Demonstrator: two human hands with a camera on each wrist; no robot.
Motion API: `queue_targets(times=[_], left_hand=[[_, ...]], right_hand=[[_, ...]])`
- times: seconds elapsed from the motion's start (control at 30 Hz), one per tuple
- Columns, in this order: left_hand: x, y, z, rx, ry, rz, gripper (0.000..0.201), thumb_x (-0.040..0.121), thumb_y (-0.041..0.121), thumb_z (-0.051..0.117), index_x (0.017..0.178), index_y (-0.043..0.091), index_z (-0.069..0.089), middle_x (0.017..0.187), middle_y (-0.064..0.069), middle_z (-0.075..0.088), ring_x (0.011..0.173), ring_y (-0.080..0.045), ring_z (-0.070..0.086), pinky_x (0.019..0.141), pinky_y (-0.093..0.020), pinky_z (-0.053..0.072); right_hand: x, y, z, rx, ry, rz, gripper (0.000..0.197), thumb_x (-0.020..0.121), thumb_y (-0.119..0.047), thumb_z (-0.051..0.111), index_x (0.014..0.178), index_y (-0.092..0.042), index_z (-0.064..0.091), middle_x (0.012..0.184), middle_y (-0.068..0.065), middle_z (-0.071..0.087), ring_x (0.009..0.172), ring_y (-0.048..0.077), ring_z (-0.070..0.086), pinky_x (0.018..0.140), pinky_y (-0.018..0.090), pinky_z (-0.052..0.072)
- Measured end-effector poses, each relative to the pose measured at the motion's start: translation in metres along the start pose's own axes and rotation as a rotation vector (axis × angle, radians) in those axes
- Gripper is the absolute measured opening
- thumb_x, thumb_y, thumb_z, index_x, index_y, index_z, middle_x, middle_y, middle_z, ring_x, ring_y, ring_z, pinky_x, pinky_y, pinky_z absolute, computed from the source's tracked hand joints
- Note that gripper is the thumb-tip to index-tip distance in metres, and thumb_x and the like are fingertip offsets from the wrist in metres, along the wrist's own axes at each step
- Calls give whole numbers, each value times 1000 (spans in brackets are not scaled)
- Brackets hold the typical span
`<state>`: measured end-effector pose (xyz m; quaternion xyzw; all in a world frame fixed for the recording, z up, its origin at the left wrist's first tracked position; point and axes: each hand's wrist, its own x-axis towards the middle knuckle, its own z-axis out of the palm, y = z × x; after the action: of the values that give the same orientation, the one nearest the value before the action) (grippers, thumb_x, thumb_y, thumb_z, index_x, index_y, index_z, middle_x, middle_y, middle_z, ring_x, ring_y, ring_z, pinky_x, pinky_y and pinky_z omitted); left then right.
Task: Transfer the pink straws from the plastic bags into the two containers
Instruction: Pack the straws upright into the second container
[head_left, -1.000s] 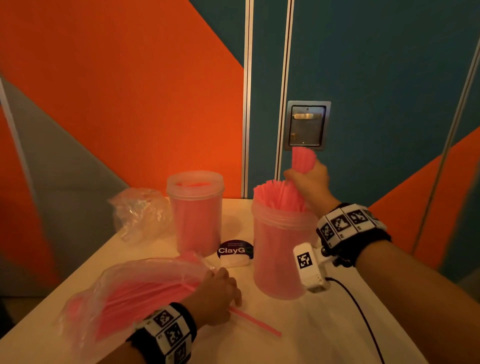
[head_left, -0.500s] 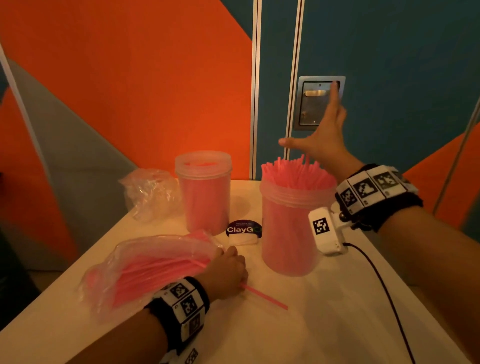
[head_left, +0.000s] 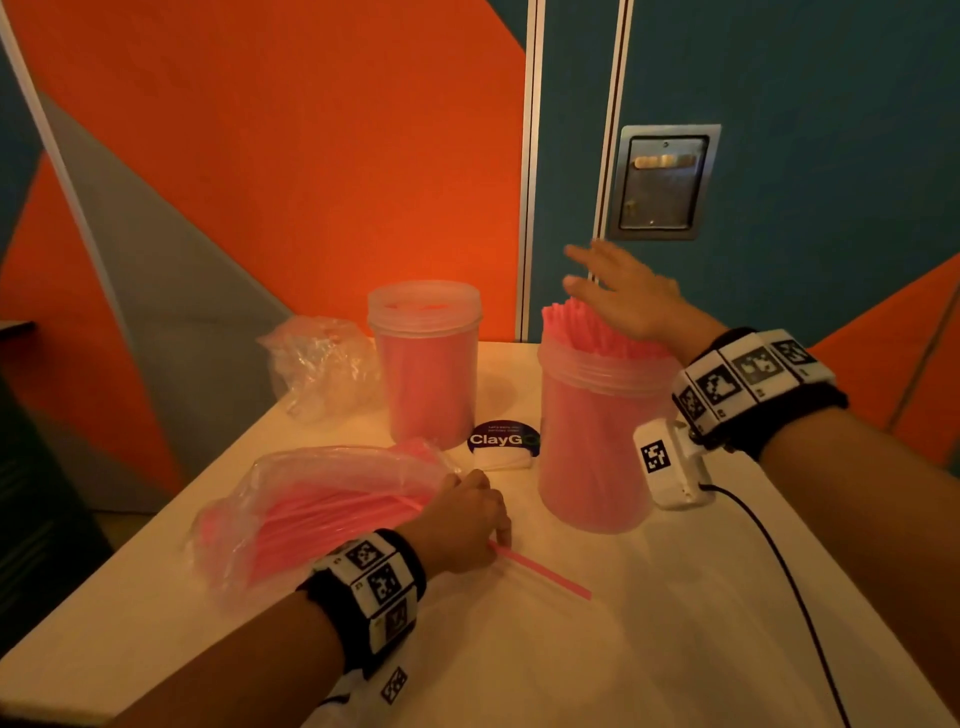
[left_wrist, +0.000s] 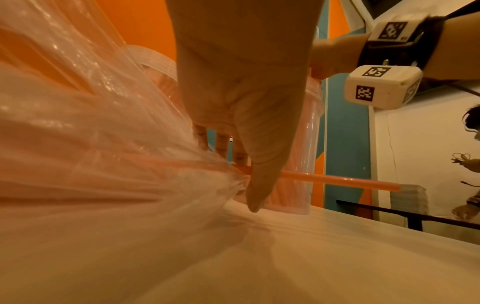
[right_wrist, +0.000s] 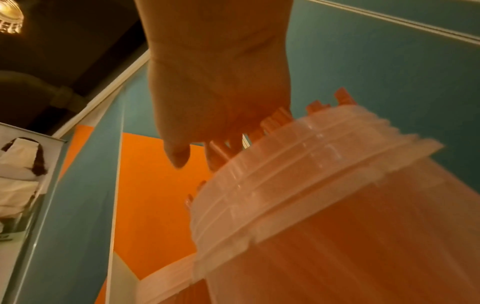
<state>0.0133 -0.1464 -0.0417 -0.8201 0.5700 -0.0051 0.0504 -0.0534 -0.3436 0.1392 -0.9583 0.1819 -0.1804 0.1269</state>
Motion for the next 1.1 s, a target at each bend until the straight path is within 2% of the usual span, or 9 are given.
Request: queue_targets(times=[0.1,0.17,0.3,0.43,0.5,0.63,0.77,0.87,1.1], left_hand=[[1,1,1,10,1,6,28,86,29,59,113,28,64,129,6,53,123,-21,34,95,-37,27],[0,-1,-1,-24,-12,11,36,81,34,66,117,30,61,133,6,49,125,-21,32,98,-38,25],[-18,-10,-21,-167,-22,14,68,67,46,76,129,36,48,139,9,38,128,-13,21,106,-42,14],[-51,-36,-52,-416,160,-75,36,74,36,75,106,22,64,98,9,56,87,-3,44,78,-20,36],[-67,-51,-57,-385,198,-157,17,83,26,68,94,14,67,84,4,62,67,-3,48,66,-20,35],[-89,-75,-40,-202,171,-397,29,86,18,59,114,15,64,118,-1,63,104,-17,57,86,-22,40],[-100,-84,-17,-163,157,-455,43,83,14,61,126,16,56,126,-5,53,115,-21,52,95,-23,38],[-104,-86,-7,-158,138,-518,31,87,14,54,117,14,62,118,-4,60,109,-20,55,88,-21,40],[-116,-96,2,-129,153,-597,28,90,9,51,115,15,62,116,-2,60,104,-16,57,91,-23,47]], right_hand=[[-14,-7,1,-90,-333,-12,55,98,-52,14,149,-31,11,159,-2,-1,145,24,-7,113,48,-10],[-15,-5,1,-96,-358,-40,53,99,-51,13,149,-32,13,159,-4,2,145,20,-5,114,43,-8],[-5,2,4,-139,-69,-22,67,88,-68,21,147,-36,18,158,-2,12,145,26,12,112,60,5],[-35,-33,15,-69,293,-286,44,94,-42,45,132,-22,48,138,3,46,130,24,36,105,44,25],[-51,-55,31,-21,246,-421,27,92,-30,51,112,-16,61,118,4,57,111,20,46,95,37,34],[-75,-74,92,-123,-272,-441,24,90,-32,52,87,-11,62,96,9,65,85,23,58,76,38,49],[-101,-73,148,-409,-537,-365,38,91,-33,54,121,-11,47,116,12,56,103,29,56,74,35,41],[-108,-69,162,-410,-491,-378,31,95,-10,43,126,-9,43,122,14,54,108,32,55,81,37,44],[-89,-98,145,-309,-195,-538,40,92,-1,41,124,-21,54,111,6,63,99,27,61,67,30,38]])
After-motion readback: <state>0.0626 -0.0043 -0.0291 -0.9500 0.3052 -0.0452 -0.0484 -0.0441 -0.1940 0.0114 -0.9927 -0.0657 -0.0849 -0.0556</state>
